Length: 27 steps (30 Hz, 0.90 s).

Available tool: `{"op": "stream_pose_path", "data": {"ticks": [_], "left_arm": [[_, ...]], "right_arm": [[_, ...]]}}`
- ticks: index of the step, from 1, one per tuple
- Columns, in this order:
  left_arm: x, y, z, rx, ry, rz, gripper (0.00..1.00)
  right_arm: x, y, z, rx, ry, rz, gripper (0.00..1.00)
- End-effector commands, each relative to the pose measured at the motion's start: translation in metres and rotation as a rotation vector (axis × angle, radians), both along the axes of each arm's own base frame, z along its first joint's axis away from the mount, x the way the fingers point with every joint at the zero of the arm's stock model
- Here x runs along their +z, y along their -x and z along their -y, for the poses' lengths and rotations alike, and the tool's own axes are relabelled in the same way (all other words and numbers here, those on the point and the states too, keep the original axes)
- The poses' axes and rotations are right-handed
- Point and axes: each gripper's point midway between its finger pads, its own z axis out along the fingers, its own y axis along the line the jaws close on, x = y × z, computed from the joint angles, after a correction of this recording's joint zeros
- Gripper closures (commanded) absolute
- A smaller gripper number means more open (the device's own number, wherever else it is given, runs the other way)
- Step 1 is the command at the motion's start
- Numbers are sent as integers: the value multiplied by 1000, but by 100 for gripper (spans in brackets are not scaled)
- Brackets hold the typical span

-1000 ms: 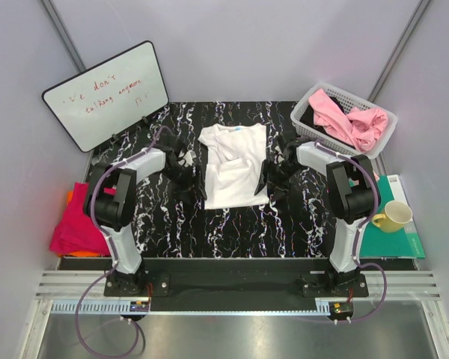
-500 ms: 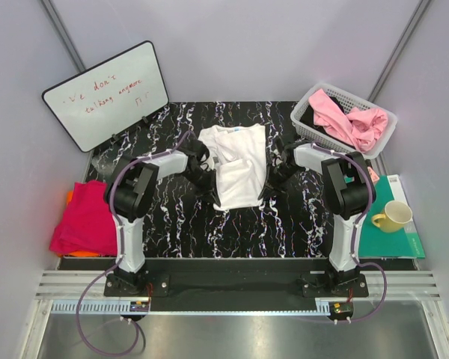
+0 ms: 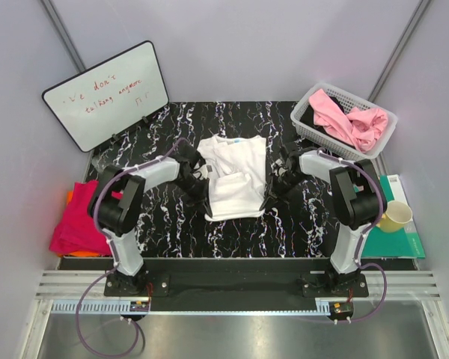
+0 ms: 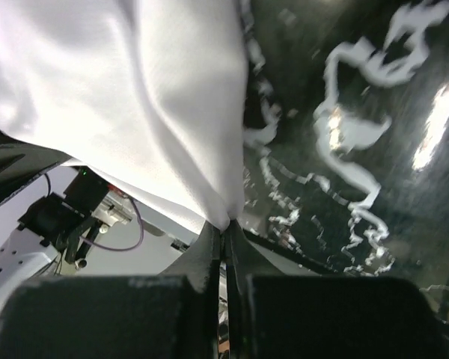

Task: Fold and stack the t-shirts
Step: Grab one side of the 2/3 rectangular tshirt with both arms, then fold the long partially folded tshirt into a neat square

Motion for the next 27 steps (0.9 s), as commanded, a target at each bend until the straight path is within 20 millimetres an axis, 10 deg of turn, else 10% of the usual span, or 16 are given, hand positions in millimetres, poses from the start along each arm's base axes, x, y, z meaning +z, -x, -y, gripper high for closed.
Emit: {"op": "stream_pose_path", "data": {"ticks": [1,12,27], "left_arm": [[40,6,-13,-28,-20,65,100],[130,-89,29,-19,95,284,100],[117,-202,41,177,221,272,100]], "right_arm": [[45,3,0,22,-45,81,100],[127,-96,-22,23,-89,405,99],[111,-225,-10,-8,-55,541,97]]}}
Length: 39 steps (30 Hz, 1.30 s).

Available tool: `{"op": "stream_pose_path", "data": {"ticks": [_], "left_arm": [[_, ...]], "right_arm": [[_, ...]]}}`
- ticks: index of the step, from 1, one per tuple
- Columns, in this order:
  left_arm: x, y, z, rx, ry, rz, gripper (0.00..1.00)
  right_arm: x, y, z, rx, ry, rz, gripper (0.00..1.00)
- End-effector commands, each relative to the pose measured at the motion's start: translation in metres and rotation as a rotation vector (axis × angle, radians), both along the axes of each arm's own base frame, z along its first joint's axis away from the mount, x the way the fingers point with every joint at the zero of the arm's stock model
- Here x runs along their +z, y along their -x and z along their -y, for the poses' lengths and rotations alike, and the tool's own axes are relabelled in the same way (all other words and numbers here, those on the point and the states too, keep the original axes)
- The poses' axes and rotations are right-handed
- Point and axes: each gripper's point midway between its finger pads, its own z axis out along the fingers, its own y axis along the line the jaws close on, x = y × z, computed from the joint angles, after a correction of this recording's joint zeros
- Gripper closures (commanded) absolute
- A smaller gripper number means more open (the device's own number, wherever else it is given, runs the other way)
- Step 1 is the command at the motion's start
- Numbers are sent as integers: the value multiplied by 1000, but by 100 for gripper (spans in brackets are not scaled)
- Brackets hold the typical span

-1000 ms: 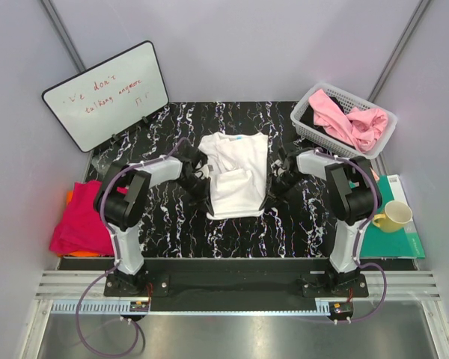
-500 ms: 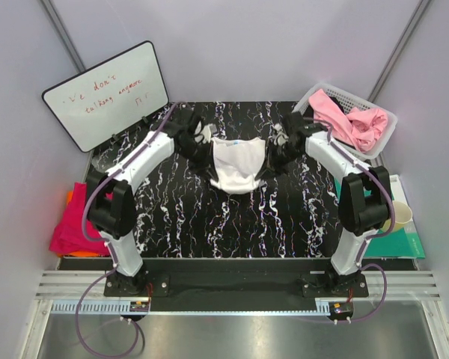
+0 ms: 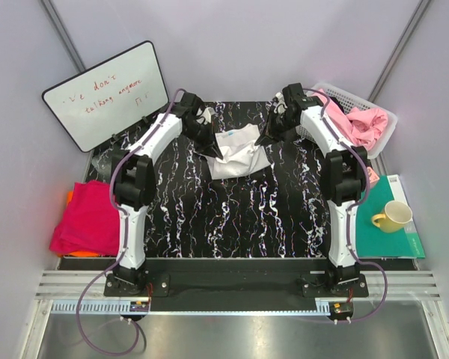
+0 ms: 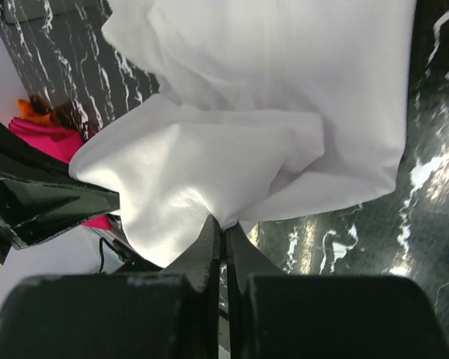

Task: Fold and stack the t-shirts
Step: Fold the long partially folded tshirt into a neat square

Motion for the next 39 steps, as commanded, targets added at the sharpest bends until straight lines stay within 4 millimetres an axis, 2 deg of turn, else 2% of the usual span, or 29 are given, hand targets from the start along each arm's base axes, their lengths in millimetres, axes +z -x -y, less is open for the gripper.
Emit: {"op": "stream_pose_path", "data": {"ticks": [1,2,3,7,8,10,12,13,14,15,16,18,19,20,21,22,24,25,26,27,28,29,30,31,32,33,34,35,39], "left_arm": [[17,-39,6,69,121,24,100],[17,-47,7,87,137,20,100],[19,-52,8,87,157,25,100],[29,-77,3,124,210,57,99],[34,-83,3,139,225,79,98],[38,-93,-5,168,238,96,97],[39,-103,-14,213,253,98,97],[38,-106,-17,228,259,95,96],[33,-109,-20,254,268,79,87],[31,-112,-25,272,270,78,75],[25,-112,-28,286,266,65,43],[24,-118,-34,323,266,71,21],[22,-118,-36,333,263,68,7],[28,-120,-36,331,268,93,2],[30,-121,-37,333,259,111,1],[38,-122,-39,320,252,150,1],[45,-124,-44,317,220,206,1],[50,-125,-47,313,205,237,1],[58,-123,-51,291,178,284,1],[59,-125,-56,297,144,309,1],[63,-126,-59,274,122,345,1],[60,-124,-62,272,104,336,1],[57,-125,-64,268,90,338,1],[52,-126,-66,249,70,350,1],[48,-126,-68,243,52,351,1],[43,-127,-71,241,31,357,1],[34,-130,-74,224,3,367,1],[26,-130,-77,220,-20,356,1],[-10,-140,-90,214,-116,341,1]], "right_arm": [[5,-30,6,4,10,65,96],[-7,-36,5,6,10,49,96],[3,-45,3,7,0,85,96],[7,-72,-6,14,-35,138,94],[12,-84,-8,10,-50,174,93],[17,-94,-13,7,-72,207,89],[15,-109,-17,-7,-92,245,77],[15,-113,-20,-6,-106,255,65],[9,-119,-23,-8,-120,268,38],[4,-122,-23,-6,-132,267,28],[4,-123,-26,-2,-144,275,15],[5,-126,-27,0,-153,292,0],[7,-127,-26,-2,-149,303,0],[14,-127,-25,3,-144,324,0],[18,-127,-23,-1,-127,339,0],[36,-125,-20,1,-120,375,0],[35,-120,-12,2,-74,381,0],[55,-113,-9,0,-64,409,0],[42,-105,-5,11,-39,379,0],[44,-101,0,6,-20,380,0],[62,-91,2,6,-14,401,0],[45,-80,7,9,10,355,0],[45,-74,11,6,25,348,0],[61,-64,14,4,30,371,0],[47,-53,19,2,54,329,0],[46,-48,25,-9,77,327,0],[62,-39,28,-17,81,353,0],[50,-28,33,-20,97,318,0],[49,0,45,-42,121,288,0]]}}
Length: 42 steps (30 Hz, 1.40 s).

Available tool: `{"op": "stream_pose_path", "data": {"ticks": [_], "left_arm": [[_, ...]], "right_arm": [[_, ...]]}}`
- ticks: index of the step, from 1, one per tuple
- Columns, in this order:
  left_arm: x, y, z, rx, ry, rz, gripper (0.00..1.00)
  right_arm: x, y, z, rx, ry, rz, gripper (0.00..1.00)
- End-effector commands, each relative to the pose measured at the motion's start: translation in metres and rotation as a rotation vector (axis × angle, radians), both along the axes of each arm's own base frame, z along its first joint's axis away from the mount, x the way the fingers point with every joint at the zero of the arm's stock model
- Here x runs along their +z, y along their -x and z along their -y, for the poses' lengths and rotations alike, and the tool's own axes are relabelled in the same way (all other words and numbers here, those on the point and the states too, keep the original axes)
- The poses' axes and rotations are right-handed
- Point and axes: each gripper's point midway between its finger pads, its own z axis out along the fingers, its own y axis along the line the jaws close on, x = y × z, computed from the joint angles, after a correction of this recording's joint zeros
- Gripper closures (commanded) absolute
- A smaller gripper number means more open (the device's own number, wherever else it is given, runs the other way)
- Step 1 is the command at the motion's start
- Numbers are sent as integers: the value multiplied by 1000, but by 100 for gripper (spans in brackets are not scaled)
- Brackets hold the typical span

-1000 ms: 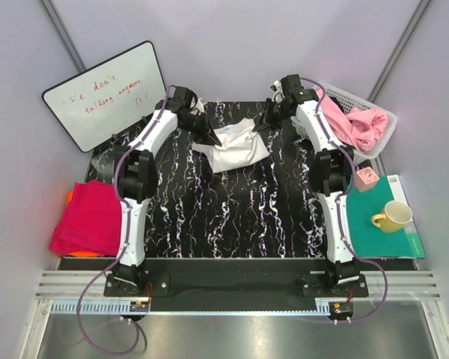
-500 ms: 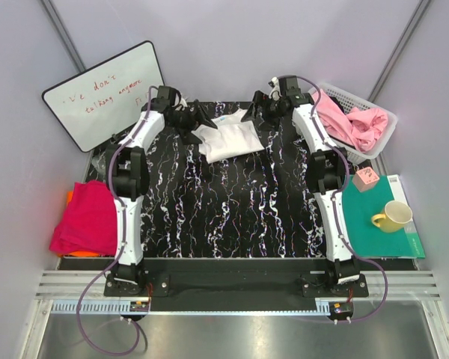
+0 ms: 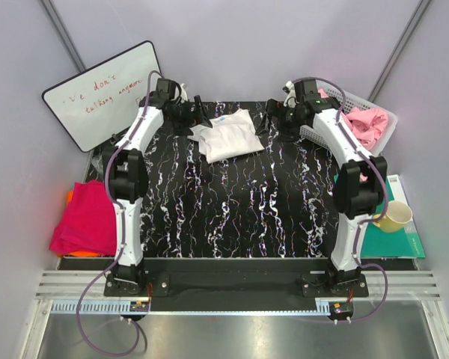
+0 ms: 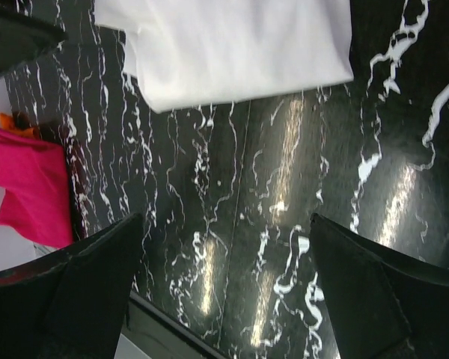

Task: Fold and stack the t-shirts
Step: Fold the long partially folded tshirt into a neat square, then smooth out wrinkles on the folded tshirt

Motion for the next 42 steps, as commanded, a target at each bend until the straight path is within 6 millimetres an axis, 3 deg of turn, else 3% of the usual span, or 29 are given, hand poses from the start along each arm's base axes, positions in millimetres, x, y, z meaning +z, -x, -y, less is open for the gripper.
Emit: {"op": "stream_pose_path", "data": {"ticks": [1,9,12,14,16,17,19,25,28,34,40,42], "left_arm": [[-32,-19,-19,-7,-136,30,1],[-69,-46,-14,55,-73,-30,1],[-70,-56,-7,65,-33,-27,1],[-66,-60,-5,67,-15,-14,14],[-65,-62,-2,64,8,-9,38],[-67,-61,-2,69,9,-20,71],[-72,-59,-5,83,15,-40,100],[-87,-34,-1,69,71,-144,100],[-90,-5,6,45,117,-226,100],[-89,83,24,-40,184,-385,100],[-82,199,45,-158,151,-507,100],[-83,243,38,-174,120,-575,100]], "right_arm": [[16,24,19,-29,44,46,0],[19,57,27,-45,46,22,0],[17,62,27,-52,44,9,0],[17,64,27,-54,42,2,0],[15,65,28,-58,44,-7,0],[15,65,28,-60,43,-10,0],[14,66,27,-61,38,-16,0],[12,67,27,-69,35,-26,0],[11,69,26,-67,26,-37,0],[4,78,25,-57,17,-58,0],[-4,87,25,-48,17,-77,0],[-5,89,25,-47,13,-80,0]]}}
